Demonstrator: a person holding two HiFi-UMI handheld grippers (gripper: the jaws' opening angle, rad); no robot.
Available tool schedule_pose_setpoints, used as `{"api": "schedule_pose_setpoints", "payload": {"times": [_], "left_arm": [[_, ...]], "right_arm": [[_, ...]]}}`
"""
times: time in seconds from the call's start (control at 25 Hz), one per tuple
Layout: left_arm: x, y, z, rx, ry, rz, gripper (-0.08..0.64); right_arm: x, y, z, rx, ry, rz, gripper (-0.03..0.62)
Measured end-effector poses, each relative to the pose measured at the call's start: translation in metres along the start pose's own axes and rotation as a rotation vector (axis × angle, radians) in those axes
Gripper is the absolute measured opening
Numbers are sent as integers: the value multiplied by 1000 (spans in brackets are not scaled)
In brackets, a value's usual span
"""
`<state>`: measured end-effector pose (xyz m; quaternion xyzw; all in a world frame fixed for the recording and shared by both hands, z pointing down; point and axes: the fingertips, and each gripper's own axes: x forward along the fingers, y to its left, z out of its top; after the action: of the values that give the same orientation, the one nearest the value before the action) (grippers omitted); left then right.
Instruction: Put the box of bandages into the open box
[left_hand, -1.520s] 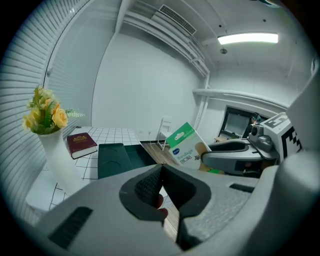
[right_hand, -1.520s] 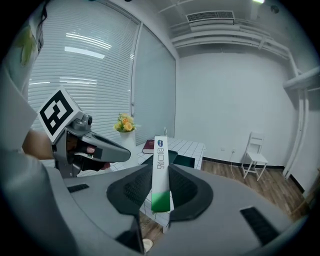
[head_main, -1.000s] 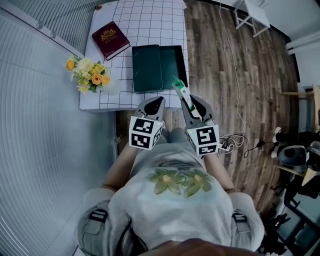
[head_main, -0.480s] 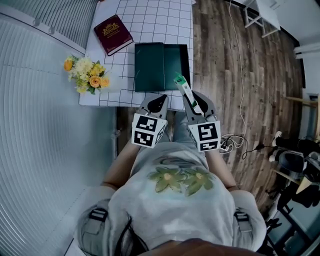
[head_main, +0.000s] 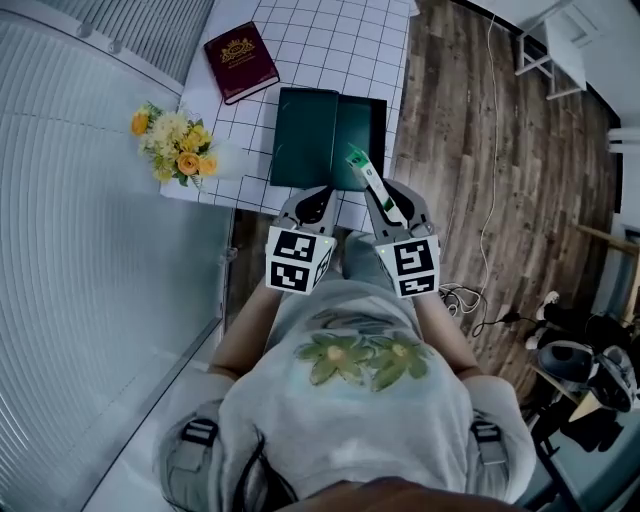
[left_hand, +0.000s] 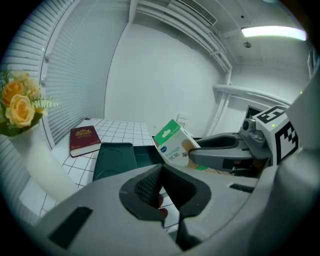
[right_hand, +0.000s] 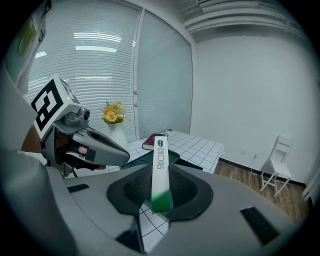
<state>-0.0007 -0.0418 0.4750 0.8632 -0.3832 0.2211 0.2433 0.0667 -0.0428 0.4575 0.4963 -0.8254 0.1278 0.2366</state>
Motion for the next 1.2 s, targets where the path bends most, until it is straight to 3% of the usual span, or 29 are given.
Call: {"api": "schedule_pose_setpoints", "payload": {"times": [0.32, 1.2], "left_arm": [[8, 7, -4, -35, 13, 62, 8], [21, 14, -9, -67, 52, 89, 8]], "right_arm": [[18, -10, -8, -7, 16, 53, 92], [55, -19, -33, 27, 82, 94, 92]]}}
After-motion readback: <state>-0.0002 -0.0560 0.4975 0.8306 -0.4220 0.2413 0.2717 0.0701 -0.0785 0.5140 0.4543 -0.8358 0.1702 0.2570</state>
